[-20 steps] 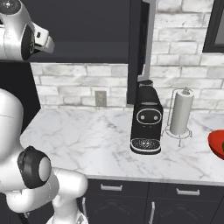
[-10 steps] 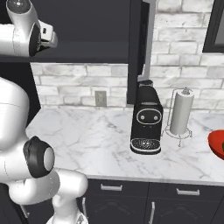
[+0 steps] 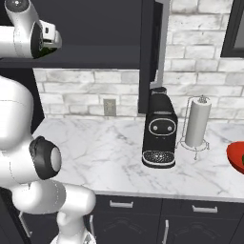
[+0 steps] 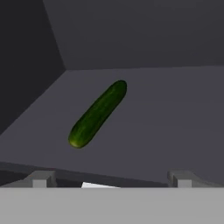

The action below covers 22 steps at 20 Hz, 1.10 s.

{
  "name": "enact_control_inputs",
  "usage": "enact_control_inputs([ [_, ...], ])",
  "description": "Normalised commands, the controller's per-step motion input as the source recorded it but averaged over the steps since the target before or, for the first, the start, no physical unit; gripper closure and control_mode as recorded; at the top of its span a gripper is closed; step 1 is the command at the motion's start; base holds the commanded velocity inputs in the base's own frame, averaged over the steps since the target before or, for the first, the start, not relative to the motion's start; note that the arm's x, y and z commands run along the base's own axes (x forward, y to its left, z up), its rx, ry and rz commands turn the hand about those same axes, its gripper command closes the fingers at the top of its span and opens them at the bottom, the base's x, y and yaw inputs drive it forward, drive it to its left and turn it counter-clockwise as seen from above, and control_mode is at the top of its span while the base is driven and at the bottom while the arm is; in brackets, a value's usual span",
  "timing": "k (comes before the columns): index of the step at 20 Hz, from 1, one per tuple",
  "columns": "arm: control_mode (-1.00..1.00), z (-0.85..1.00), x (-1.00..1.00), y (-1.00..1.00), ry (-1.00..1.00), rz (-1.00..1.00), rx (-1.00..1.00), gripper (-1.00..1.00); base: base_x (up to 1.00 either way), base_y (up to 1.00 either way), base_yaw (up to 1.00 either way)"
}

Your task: Pick the cucumbers from the cabinet and place them in one bowl. Pick the potato from the sink and place it in the other bowl.

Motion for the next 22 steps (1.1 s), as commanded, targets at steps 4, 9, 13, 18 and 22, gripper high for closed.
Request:
enact_control_inputs([
  [4, -1.00, 0.00, 0.03, 0.26, 0.00, 0.00, -0.03, -1.00, 0.00, 0.00, 0.00],
  [9, -1.00, -0.02, 0.11, 0.16, 0.00, -0.01, -0.01, -1.00, 0.00, 0.00, 0.00],
  [13, -1.00, -0.06, 0.25, 0.04, 0.02, -0.10, 0.00, -1.00, 0.00, 0.00, 0.00],
  [18, -1.00, -0.13, 0.28, 0.03, 0.05, -0.14, 0.00, -1.00, 0.00, 0.00, 0.00],
  [22, -1.00, 0.00, 0.16, 0.20, 0.02, -0.05, 0.00, -1.00, 0.00, 0.00, 0.00],
])
